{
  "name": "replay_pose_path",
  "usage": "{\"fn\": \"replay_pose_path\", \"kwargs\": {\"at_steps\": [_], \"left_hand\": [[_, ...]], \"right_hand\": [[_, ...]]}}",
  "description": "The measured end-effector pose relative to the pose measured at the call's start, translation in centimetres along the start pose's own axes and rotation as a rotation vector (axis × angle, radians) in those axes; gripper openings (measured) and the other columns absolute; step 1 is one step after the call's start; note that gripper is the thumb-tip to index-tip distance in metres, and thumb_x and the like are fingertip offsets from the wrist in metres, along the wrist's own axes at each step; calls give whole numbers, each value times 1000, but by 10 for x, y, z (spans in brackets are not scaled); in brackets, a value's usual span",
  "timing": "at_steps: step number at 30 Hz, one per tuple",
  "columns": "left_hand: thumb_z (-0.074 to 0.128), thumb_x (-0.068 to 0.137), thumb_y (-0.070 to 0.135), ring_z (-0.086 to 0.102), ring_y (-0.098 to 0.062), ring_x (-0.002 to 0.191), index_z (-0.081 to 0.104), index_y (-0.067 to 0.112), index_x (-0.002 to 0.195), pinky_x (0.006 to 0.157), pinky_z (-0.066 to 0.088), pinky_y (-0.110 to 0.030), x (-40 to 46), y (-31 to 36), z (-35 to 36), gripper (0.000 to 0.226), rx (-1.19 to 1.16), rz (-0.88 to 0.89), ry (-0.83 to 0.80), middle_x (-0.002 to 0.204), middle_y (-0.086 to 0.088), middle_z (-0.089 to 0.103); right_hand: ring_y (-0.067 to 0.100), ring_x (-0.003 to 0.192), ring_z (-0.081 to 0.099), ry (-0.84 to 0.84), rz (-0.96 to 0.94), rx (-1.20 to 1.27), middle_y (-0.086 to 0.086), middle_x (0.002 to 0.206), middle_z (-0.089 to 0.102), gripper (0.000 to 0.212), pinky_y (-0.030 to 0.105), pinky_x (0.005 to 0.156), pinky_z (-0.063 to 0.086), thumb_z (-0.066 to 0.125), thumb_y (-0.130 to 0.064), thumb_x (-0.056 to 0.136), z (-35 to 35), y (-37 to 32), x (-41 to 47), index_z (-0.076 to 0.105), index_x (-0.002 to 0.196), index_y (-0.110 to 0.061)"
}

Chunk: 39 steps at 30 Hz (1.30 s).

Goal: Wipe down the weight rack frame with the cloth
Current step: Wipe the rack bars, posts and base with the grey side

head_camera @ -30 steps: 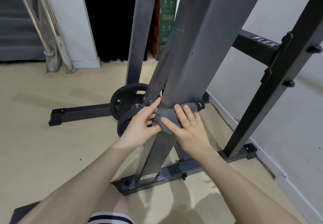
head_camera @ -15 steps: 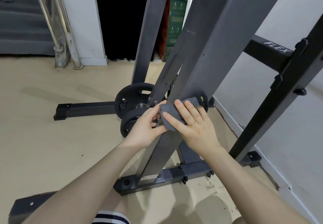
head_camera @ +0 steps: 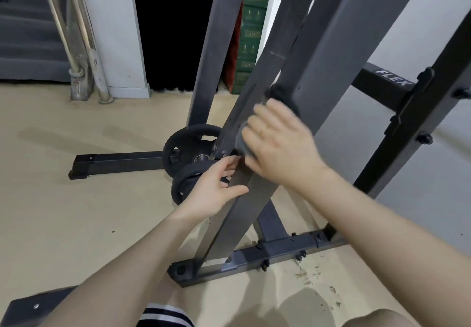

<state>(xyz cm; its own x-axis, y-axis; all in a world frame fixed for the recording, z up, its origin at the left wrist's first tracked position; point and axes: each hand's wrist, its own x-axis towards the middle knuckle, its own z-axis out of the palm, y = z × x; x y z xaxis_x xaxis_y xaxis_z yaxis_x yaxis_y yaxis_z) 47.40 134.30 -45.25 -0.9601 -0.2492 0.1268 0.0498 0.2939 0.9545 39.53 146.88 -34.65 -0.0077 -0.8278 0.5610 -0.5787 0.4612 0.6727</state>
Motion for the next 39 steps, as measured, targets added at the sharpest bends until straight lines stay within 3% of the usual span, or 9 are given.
{"fn": "replay_pose_path", "kwargs": {"at_steps": [4, 10, 16, 18, 21, 25, 29, 33, 39], "left_hand": [[71, 81, 17, 46, 10, 111, 43, 29, 135, 94, 42, -18, 0, 1, -1, 62, 7, -12, -16, 123, 23, 49], [60, 84, 2, 59, 3, 99, 49, 30, 116, 83, 48, -14, 1, 1, -1, 44, -39, 69, -33, 105, 11, 63], [70, 82, 16, 48, 1, 116, 43, 28, 134, 91, 44, -17, 3, -8, 0, 60, -30, 31, -28, 126, 15, 51], [70, 82, 19, 45, 4, 119, 41, 31, 136, 94, 43, -21, 4, -11, 0, 63, -17, 34, -21, 131, 17, 48], [70, 82, 17, 44, 5, 120, 39, 46, 126, 98, 44, -29, 4, -16, 5, 60, -46, 35, 4, 129, 21, 46], [69, 84, 17, 43, 3, 122, 36, 54, 120, 101, 44, -34, 4, -21, 7, 61, -35, 62, 16, 126, 23, 45], [69, 84, 18, 44, 2, 121, 35, 49, 125, 102, 43, -32, 5, -20, 5, 62, -6, 71, 0, 124, 27, 43], [69, 84, 17, 43, 8, 117, 34, 58, 117, 100, 43, -32, 4, -18, 4, 63, -14, 63, 4, 123, 31, 42], [69, 83, 13, 45, 4, 119, 41, 32, 135, 103, 43, -33, 3, -10, 4, 62, -40, -7, -5, 131, 15, 49]], "right_hand": [[31, 110, 58, 50, 143, -55, 8, 97, 68, 31, 42, 109, 25, 50, -31, 87, -4, 19, 10, 69, 85, -7], [29, 121, 53, -268, -2, 15, 9, 118, 65, 58, 39, 112, 16, 40, -58, 92, 16, -47, -36, 70, 104, -10], [27, 123, 51, 97, 95, -101, 7, 114, 66, 28, 44, 112, 16, 52, -34, 94, 2, 0, -11, 68, 91, -12], [28, 131, 36, 168, 184, -92, 9, 132, 57, 27, 45, 113, 13, 51, -31, 96, 5, 9, -16, 64, 111, -13], [33, 141, 12, 120, 251, 21, 11, 154, 17, 50, 46, 114, 14, 49, -26, 96, 30, -14, -59, 32, 141, -16], [31, 145, -2, 41, 317, 156, 11, 148, 6, 59, 44, 116, 7, 51, -35, 91, 53, -46, -98, 20, 139, -19], [29, 145, -1, 19, 261, 196, 7, 153, 2, 69, 48, 111, 19, 51, -54, 89, 39, -20, -88, 17, 143, -26], [27, 146, -11, 27, 333, 266, 1, 157, -20, 75, 47, 116, 8, 47, -63, 87, 45, -33, -90, 15, 143, -25], [34, 134, 9, -26, 253, 250, 14, 147, 7, 74, 51, 104, 22, 71, -30, 77, 66, -61, -124, 27, 136, -21]]}}
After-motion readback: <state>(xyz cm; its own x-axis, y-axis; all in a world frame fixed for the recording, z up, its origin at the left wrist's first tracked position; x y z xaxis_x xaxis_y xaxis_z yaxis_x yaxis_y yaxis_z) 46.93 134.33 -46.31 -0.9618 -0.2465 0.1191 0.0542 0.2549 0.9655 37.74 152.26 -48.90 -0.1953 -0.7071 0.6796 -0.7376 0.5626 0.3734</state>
